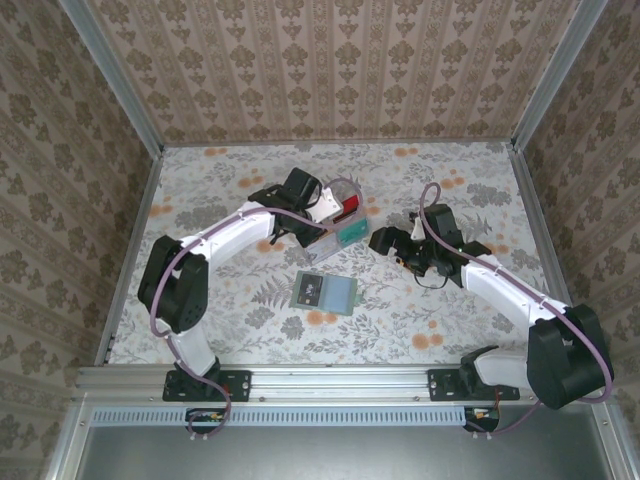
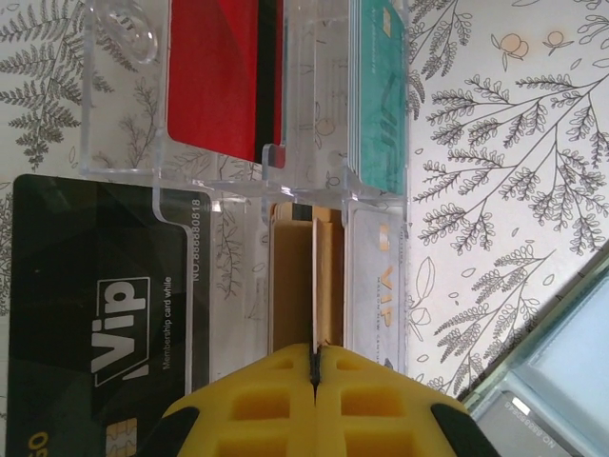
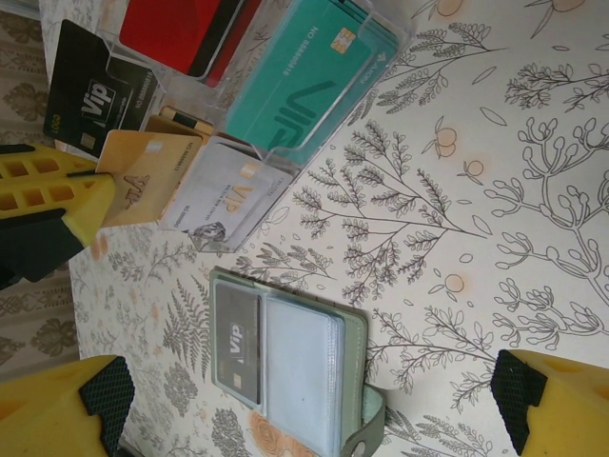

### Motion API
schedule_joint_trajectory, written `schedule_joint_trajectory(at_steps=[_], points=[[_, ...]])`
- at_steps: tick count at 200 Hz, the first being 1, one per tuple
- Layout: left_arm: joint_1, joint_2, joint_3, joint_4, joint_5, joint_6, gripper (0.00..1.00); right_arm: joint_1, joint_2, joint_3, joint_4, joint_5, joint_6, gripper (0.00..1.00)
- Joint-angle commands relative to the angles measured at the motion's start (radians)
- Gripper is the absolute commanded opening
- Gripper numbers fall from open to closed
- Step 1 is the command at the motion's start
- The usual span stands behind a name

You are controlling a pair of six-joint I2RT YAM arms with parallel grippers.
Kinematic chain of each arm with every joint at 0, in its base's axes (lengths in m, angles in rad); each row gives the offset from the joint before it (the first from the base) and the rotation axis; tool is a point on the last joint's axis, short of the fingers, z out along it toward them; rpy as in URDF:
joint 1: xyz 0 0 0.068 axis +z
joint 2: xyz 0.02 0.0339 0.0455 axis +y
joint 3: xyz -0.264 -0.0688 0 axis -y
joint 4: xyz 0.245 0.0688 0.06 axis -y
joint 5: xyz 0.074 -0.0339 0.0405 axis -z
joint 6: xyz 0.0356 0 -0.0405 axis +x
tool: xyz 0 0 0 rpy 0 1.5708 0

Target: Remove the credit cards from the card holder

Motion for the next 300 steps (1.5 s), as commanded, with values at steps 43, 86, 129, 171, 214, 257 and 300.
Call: schedule_joint_trajectory(at_steps=[43, 86, 129, 171, 214, 257, 300], points=[[0.012, 0.025, 0.009, 0.035, -0.034, 0.031, 0.06, -0.013, -0.01, -0.014, -0.038, 0.024, -0.016, 1.0], [0.012, 0.042, 0.036, 0.016, -0.102, 0.021, 0.28, -0.016, -0.01, -0.017, -0.037, 0.022, -0.013, 1.0], [0.014, 0.007, 0.05, -0.002, -0.108, -0.017, 0.36, -0.016, -0.01, -0.019, -0.035, 0.023, -0.015, 1.0], [0.026, -0.13, 0.054, -0.014, -0.118, -0.219, 0.54, -0.016, -0.015, -0.013, -0.045, 0.026, -0.026, 0.99], [0.065, -0.297, -0.054, -0.032, -0.264, -0.48, 0.8, 0.025, -0.01, 0.023, -0.073, 0.053, -0.039, 0.99], [0.133, -0.458, -0.223, -0.072, -0.269, -0.682, 0.99, 0.186, 0.043, 0.108, -0.101, 0.153, -0.032, 0.98], [0.255, -0.6, -0.413, -0.045, -0.18, -0.834, 1.0, 0.396, 0.225, 0.26, -0.152, 0.293, 0.005, 0.92]])
